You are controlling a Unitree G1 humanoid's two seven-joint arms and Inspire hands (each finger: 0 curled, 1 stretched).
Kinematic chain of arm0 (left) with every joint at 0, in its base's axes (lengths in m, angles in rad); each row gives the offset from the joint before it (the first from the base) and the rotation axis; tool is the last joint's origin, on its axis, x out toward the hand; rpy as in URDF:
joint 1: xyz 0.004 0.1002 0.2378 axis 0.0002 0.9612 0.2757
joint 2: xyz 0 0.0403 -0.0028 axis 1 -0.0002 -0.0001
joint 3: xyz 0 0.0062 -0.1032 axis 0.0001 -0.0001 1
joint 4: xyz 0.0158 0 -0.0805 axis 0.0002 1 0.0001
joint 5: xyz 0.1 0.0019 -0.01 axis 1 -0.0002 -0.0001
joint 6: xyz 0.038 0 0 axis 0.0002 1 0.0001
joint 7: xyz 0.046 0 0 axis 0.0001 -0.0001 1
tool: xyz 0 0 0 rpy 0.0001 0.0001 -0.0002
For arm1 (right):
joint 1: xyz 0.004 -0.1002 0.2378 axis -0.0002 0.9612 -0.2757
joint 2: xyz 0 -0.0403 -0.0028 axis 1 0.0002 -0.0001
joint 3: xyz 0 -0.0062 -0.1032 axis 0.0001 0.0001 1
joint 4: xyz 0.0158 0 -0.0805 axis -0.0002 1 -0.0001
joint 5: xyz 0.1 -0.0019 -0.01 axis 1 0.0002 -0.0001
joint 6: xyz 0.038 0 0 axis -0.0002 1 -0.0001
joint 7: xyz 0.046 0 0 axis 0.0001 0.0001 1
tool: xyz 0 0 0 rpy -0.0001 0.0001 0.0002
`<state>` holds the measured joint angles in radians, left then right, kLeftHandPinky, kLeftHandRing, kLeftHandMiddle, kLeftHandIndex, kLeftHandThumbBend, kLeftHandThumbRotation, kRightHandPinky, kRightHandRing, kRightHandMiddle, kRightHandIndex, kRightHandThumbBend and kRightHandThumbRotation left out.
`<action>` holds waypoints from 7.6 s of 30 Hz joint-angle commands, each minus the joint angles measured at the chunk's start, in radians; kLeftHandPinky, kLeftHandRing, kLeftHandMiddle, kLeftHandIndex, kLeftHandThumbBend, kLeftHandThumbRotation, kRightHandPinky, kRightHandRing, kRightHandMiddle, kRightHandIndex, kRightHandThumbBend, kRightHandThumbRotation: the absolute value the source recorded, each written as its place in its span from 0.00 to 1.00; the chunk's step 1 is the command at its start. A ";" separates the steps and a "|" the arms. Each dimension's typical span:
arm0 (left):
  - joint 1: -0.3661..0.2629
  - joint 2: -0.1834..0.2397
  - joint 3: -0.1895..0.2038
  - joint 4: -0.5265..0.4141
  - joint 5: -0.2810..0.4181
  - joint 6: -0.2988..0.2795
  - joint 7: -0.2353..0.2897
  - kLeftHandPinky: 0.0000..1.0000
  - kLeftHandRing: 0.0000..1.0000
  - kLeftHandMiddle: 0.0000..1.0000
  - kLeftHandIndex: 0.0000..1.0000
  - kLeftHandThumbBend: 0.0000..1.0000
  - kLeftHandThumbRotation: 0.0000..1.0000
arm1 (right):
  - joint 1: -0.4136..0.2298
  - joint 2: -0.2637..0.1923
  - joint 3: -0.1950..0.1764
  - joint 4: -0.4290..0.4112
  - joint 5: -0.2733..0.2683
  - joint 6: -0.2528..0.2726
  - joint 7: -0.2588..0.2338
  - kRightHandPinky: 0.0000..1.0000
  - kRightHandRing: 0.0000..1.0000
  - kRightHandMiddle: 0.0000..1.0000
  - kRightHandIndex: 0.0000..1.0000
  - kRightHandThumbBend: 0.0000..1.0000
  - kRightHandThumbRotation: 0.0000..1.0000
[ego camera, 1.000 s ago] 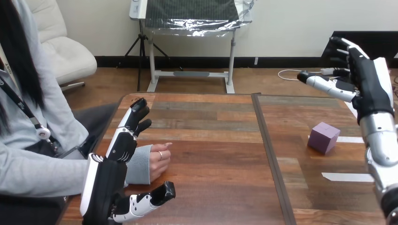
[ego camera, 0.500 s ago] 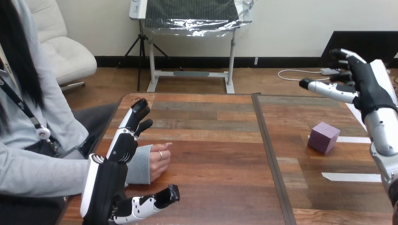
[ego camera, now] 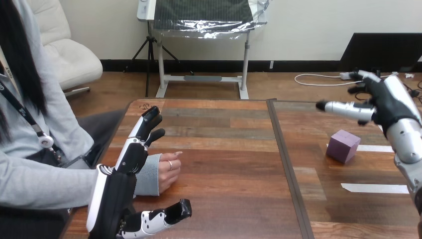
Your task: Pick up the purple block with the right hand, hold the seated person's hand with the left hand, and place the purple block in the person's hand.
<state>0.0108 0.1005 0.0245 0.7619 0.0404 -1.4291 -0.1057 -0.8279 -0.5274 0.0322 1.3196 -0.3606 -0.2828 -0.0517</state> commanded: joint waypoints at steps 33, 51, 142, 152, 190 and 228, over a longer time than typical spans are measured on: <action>-0.006 0.002 -0.024 -0.017 -0.050 -0.019 -0.005 0.88 0.94 0.96 0.93 1.00 0.57 | -0.030 0.003 0.129 0.046 -0.108 0.169 0.090 0.48 0.60 0.67 0.93 0.95 0.44; 0.038 0.005 0.002 -0.055 -0.041 -0.036 0.004 0.84 0.92 0.94 0.91 1.00 0.61 | 0.028 0.026 0.163 0.056 -0.128 0.208 0.099 0.72 0.82 0.85 0.95 0.89 0.46; -0.051 -0.005 -0.024 0.052 -0.052 -0.073 -0.009 0.86 0.93 0.95 0.92 1.00 0.57 | -0.016 -0.004 0.238 -0.001 -0.132 0.085 0.350 0.80 0.85 0.90 0.96 0.74 0.39; -0.062 -0.002 -0.044 0.066 -0.076 -0.077 -0.015 0.89 0.94 0.96 0.92 1.00 0.56 | -0.024 -0.021 0.270 -0.026 -0.153 0.067 0.365 0.80 0.85 0.89 0.95 0.76 0.42; -0.073 -0.015 -0.024 0.065 -0.065 -0.079 -0.014 0.88 0.93 0.94 0.91 1.00 0.56 | -0.018 -0.138 0.293 -0.261 -0.149 0.005 0.573 0.79 0.84 0.88 0.96 0.82 0.45; -0.083 -0.007 -0.054 0.059 -0.096 -0.055 -0.025 0.89 0.94 0.94 0.90 1.00 0.55 | 0.115 -0.277 0.242 -0.718 -0.123 0.126 0.783 0.76 0.84 0.88 0.93 0.93 0.44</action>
<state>-0.0092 0.0942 -0.0215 0.8298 -0.0406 -1.4867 -0.1267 -0.7123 -0.7651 0.3094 0.6917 -0.5074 -0.1712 0.7205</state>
